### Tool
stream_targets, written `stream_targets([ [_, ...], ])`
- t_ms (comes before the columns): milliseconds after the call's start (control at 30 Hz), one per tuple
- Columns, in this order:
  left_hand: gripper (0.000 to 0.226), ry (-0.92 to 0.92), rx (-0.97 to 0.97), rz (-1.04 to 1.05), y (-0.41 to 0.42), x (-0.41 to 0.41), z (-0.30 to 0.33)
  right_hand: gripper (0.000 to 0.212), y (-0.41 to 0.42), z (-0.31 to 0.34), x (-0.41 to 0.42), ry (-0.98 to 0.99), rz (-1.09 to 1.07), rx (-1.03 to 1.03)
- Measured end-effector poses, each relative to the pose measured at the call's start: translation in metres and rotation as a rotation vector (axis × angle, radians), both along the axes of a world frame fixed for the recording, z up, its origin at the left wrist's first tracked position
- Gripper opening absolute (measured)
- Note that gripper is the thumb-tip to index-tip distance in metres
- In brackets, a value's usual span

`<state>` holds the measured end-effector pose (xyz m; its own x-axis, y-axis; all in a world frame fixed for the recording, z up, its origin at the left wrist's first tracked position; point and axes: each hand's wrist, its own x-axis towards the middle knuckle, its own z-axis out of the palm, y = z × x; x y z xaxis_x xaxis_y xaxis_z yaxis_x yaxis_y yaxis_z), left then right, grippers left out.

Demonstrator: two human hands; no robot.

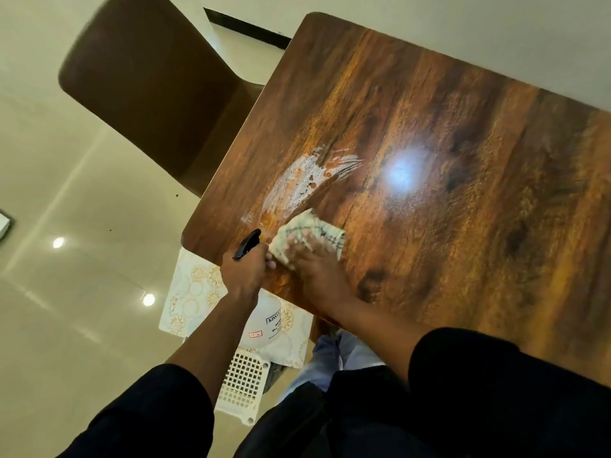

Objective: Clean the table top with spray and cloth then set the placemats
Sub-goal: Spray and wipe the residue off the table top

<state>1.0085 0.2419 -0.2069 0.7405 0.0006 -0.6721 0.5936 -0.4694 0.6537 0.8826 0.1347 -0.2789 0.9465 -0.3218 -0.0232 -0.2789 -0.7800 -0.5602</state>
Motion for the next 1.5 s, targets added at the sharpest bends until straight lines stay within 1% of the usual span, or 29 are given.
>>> stream_targets([
  [67, 0.042, -0.010, 0.024, 0.000, 0.004, 0.002, 0.001, 0.063, 0.026, -0.007, -0.002, 0.004, 0.201, -0.017],
  [100, 0.041, -0.010, 0.030, -0.004, 0.006, 0.003, 0.001, 0.064, 0.028, -0.009, -0.001, 0.012, 0.251, -0.020],
  [233, 0.053, 0.013, 0.026, -0.024, 0.008, 0.012, 0.002, 0.061, 0.002, -0.009, 0.008, 0.009, 0.339, -0.026],
  [267, 0.050, 0.022, 0.020, -0.031, 0.010, 0.015, 0.001, 0.064, -0.006, -0.006, 0.013, 0.008, 0.316, -0.007],
  [333, 0.030, 0.026, 0.009, -0.046, 0.011, 0.019, 0.001, 0.068, -0.024, 0.000, 0.026, 0.012, 0.190, 0.020],
  [367, 0.025, 0.023, 0.012, -0.054, 0.012, 0.021, 0.001, 0.069, -0.033, 0.003, 0.036, 0.026, 0.116, 0.016],
  [400, 0.025, 0.016, 0.016, -0.059, 0.013, 0.022, 0.001, 0.072, -0.042, 0.004, 0.046, 0.048, 0.052, 0.000],
  [533, 0.042, -0.010, 0.004, -0.048, 0.021, 0.029, -0.004, 0.079, -0.055, 0.005, 0.075, 0.137, -0.121, -0.051],
  [633, 0.044, -0.026, -0.020, -0.021, 0.027, 0.030, -0.003, 0.079, -0.033, 0.008, 0.079, 0.156, -0.207, -0.057],
  [667, 0.042, -0.028, -0.023, -0.012, 0.029, 0.030, -0.002, 0.078, -0.023, 0.007, 0.079, 0.147, -0.206, -0.059],
  [700, 0.037, -0.027, -0.023, -0.008, 0.031, 0.030, 0.000, 0.075, -0.012, 0.008, 0.078, 0.129, -0.175, -0.062],
  [767, 0.028, -0.021, -0.024, 0.009, 0.035, 0.030, 0.004, 0.063, 0.011, 0.005, 0.077, 0.062, -0.029, -0.051],
  [833, 0.024, -0.020, -0.017, 0.025, 0.039, 0.029, 0.004, 0.050, 0.031, -0.002, 0.078, -0.001, 0.139, -0.033],
  [867, 0.024, -0.023, -0.011, 0.033, 0.042, 0.029, 0.003, 0.048, 0.037, -0.005, 0.080, -0.022, 0.210, -0.033],
  [933, 0.023, -0.034, 0.004, 0.043, 0.047, 0.030, 0.002, 0.050, 0.032, -0.007, 0.088, -0.026, 0.348, -0.049],
  [1000, 0.022, -0.036, 0.014, 0.044, 0.049, 0.032, 0.002, 0.062, 0.016, -0.005, 0.097, -0.013, 0.458, -0.075],
  [1067, 0.021, -0.030, 0.020, 0.038, 0.048, 0.035, 0.003, 0.072, -0.003, -0.001, 0.106, 0.024, 0.479, -0.103],
  [1167, 0.019, -0.022, -0.004, 0.044, 0.044, 0.039, 0.007, 0.070, -0.029, 0.005, 0.125, 0.073, 0.320, -0.142],
  [1267, 0.017, -0.021, -0.042, 0.045, 0.037, 0.044, 0.006, 0.074, -0.068, 0.009, 0.141, 0.132, 0.121, -0.173],
  [1400, 0.026, -0.007, -0.051, 0.032, 0.028, 0.046, 0.003, 0.077, -0.121, 0.012, 0.147, 0.200, -0.120, -0.185],
  [1500, 0.036, -0.007, -0.056, 0.010, 0.023, 0.046, 0.001, 0.075, -0.130, 0.014, 0.150, 0.245, -0.205, -0.165],
])
